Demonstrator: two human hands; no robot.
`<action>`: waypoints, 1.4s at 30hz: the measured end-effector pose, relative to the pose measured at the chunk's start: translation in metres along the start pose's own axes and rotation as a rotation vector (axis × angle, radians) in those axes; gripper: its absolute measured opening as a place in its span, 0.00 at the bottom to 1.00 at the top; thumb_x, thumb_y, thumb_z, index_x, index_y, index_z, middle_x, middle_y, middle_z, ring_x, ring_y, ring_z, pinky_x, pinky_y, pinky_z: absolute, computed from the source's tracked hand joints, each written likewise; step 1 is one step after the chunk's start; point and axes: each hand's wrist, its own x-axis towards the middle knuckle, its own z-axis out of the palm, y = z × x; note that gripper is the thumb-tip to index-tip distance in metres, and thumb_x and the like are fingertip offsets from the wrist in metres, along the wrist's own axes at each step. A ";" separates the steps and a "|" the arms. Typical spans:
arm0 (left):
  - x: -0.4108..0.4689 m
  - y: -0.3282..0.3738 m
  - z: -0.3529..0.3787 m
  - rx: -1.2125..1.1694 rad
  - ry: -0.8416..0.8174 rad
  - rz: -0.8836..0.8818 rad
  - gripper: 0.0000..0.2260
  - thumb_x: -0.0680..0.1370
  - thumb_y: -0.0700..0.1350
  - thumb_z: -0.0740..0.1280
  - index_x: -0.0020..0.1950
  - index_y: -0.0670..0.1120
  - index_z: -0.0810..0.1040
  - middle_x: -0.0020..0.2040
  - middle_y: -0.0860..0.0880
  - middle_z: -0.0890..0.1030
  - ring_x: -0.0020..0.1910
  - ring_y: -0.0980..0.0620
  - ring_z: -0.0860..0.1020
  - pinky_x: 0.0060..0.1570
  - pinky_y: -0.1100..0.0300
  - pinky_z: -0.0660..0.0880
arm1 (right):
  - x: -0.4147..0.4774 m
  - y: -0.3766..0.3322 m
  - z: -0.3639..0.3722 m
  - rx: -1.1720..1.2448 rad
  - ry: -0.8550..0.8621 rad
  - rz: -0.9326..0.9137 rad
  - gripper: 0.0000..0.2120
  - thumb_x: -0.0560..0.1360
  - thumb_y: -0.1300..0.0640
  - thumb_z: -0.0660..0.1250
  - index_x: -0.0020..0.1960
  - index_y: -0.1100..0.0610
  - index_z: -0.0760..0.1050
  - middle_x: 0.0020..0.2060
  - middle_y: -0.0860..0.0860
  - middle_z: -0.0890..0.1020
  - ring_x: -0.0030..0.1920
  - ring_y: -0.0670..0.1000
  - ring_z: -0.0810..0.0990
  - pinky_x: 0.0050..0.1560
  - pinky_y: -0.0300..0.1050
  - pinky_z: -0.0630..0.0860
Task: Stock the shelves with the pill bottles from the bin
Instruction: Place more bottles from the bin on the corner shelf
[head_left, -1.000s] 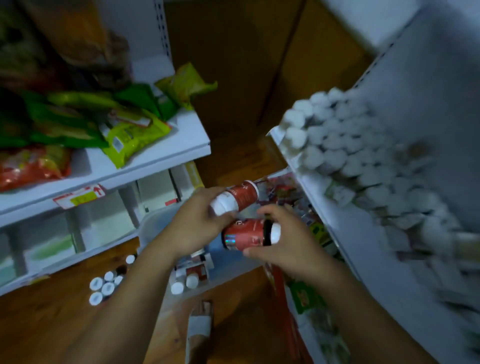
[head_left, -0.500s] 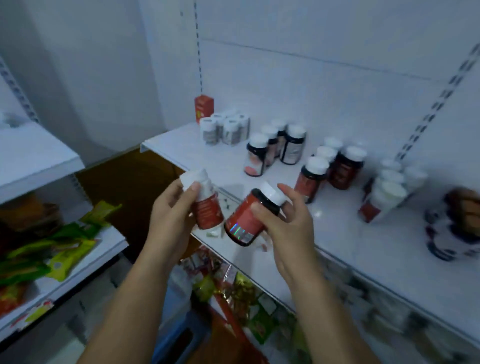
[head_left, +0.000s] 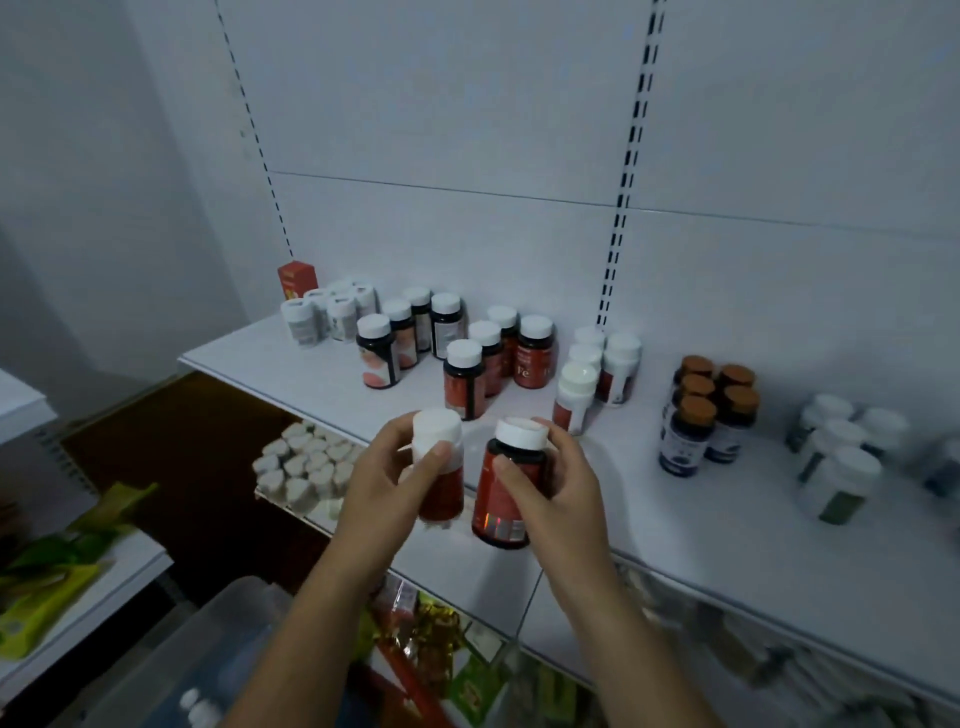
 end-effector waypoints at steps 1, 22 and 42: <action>0.003 -0.002 0.008 0.028 -0.015 0.013 0.15 0.81 0.52 0.73 0.67 0.54 0.80 0.62 0.53 0.84 0.61 0.52 0.83 0.60 0.50 0.81 | 0.000 -0.001 -0.006 -0.020 0.008 -0.017 0.22 0.76 0.54 0.77 0.66 0.40 0.75 0.57 0.39 0.84 0.59 0.40 0.82 0.62 0.51 0.82; 0.070 -0.047 0.143 0.008 -0.332 -0.031 0.19 0.81 0.45 0.73 0.71 0.55 0.77 0.63 0.55 0.82 0.63 0.59 0.79 0.56 0.69 0.76 | 0.019 0.010 -0.083 -0.229 0.366 -0.051 0.25 0.72 0.61 0.80 0.65 0.46 0.77 0.58 0.41 0.84 0.60 0.41 0.81 0.58 0.36 0.81; 0.052 -0.050 0.043 0.151 -0.475 0.085 0.35 0.75 0.42 0.79 0.77 0.63 0.68 0.73 0.62 0.74 0.72 0.59 0.73 0.67 0.57 0.76 | 0.026 0.020 -0.041 -0.496 0.369 -0.119 0.06 0.83 0.44 0.64 0.56 0.39 0.79 0.68 0.48 0.71 0.68 0.37 0.70 0.62 0.27 0.67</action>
